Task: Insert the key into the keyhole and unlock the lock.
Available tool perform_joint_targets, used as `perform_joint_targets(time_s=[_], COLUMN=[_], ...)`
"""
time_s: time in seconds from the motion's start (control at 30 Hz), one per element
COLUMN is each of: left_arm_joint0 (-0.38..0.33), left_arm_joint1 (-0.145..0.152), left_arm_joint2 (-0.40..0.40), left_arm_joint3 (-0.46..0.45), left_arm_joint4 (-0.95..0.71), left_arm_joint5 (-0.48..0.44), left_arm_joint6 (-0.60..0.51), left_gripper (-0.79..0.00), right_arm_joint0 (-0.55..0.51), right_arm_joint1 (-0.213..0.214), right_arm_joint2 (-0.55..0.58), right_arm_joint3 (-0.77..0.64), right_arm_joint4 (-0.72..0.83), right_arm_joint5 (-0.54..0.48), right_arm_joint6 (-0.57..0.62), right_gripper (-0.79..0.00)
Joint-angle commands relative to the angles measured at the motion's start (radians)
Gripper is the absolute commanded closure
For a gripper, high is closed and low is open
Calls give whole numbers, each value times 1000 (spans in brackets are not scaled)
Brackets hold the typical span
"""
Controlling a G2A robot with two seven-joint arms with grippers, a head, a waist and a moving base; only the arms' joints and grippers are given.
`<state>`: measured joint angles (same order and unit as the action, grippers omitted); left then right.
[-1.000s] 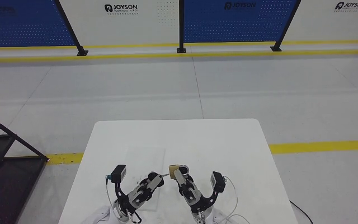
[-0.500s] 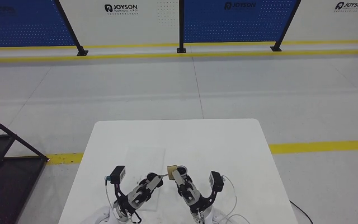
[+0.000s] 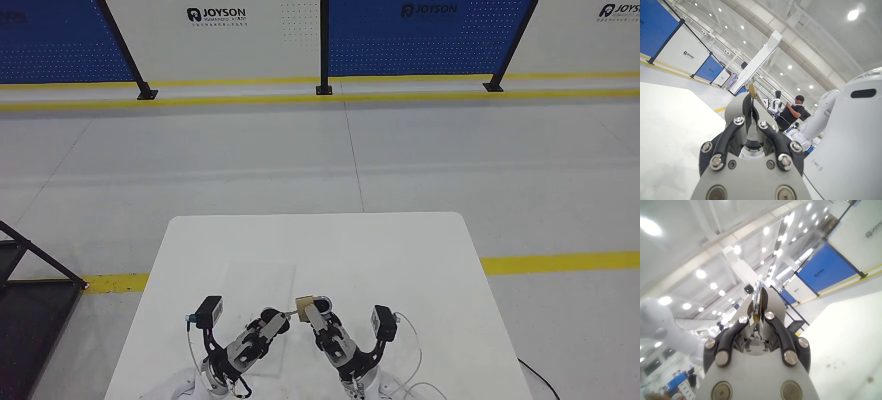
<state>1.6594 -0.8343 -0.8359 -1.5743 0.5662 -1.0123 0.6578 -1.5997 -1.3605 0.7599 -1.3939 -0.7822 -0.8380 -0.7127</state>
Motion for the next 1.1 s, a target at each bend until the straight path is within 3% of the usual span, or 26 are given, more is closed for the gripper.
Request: perform_joint_targets(time_s=[0.0, 1.07], left_arm_joint0=[-5, -53], left_arm_joint1=[3, 25], left_arm_joint2=[6, 72], left_arm_joint3=[2, 32], left_arm_joint4=[5, 45], left_arm_joint5=[0, 0], left_arm_joint6=[10, 78], left_gripper=[0, -9], right_arm_joint0=[0, 1], right_arm_joint1=[-1, -6], right_arm_joint2=[1, 3], right_arm_joint3=[0, -2], right_arm_joint4=[0, -15], right_arm_joint5=[0, 21], right_arm_joint6=[5, 83], right_gripper=[0, 0])
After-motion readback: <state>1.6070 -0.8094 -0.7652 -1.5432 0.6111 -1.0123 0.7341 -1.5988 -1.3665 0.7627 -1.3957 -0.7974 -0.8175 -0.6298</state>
